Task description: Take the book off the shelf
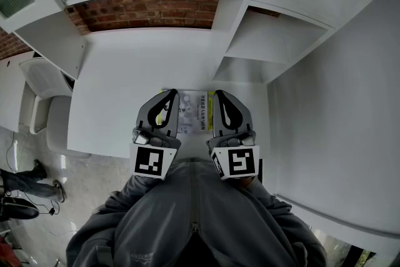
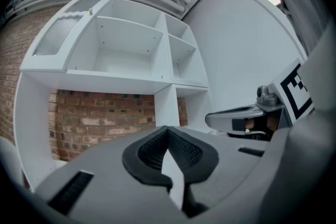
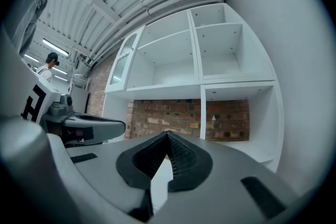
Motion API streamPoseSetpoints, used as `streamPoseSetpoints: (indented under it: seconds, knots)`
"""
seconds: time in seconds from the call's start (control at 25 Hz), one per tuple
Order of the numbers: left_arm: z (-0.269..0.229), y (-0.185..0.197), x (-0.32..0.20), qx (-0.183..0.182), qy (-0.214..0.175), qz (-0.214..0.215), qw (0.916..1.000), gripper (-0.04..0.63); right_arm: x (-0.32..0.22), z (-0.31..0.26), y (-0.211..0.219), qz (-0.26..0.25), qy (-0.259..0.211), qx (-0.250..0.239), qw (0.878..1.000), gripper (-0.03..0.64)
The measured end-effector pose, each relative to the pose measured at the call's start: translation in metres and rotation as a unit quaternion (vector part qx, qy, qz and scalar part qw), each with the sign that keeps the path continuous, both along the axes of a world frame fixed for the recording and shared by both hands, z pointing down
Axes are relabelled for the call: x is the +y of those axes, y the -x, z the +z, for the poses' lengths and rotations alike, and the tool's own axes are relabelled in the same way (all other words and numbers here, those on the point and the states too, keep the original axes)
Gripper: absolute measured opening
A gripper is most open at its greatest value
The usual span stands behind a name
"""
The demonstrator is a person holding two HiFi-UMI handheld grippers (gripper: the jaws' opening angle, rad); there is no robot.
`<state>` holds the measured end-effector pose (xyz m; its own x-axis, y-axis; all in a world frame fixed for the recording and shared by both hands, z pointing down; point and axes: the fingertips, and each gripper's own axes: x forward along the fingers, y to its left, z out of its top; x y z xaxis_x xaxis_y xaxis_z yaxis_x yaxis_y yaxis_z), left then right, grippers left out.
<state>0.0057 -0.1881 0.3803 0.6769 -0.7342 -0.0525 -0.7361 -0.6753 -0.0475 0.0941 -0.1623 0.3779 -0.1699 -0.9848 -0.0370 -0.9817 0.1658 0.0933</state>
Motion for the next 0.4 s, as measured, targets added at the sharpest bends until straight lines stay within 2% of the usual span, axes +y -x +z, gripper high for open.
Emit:
streamPoseSetpoints:
  seconds: [0.4]
  knots:
    - [0.0046,-0.0025,-0.0021,-0.002,0.006,0.006,1.0000,0.006,-0.0025,0.0035,0.0003,-0.001,0.002,0.000,1.000,0.026]
